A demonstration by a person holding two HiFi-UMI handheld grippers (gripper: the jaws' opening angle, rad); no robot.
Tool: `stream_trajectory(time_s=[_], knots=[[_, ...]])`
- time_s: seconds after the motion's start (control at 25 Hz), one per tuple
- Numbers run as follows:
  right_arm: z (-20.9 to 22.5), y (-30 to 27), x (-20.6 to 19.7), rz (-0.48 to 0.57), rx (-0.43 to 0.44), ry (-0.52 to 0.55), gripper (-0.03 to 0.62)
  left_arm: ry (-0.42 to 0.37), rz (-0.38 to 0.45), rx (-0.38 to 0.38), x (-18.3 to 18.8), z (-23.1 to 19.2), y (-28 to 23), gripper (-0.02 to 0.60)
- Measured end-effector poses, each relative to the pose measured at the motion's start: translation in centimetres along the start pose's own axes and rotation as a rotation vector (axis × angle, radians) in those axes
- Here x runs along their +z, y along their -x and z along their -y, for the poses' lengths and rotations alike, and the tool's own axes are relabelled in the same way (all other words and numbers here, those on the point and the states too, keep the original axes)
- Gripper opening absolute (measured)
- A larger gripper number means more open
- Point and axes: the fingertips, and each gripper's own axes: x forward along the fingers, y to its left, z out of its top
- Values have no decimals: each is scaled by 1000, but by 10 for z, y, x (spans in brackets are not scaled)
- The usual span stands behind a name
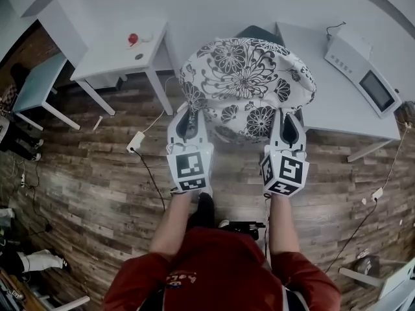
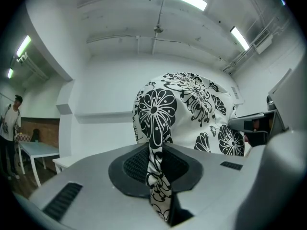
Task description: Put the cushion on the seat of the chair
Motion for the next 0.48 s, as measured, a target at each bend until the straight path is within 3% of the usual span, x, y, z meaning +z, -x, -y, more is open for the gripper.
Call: stream_trajectory(time_s=[0.48], knots=[[0, -12, -7, 51, -18, 24, 45, 3, 64, -16, -8, -4, -17, 52]])
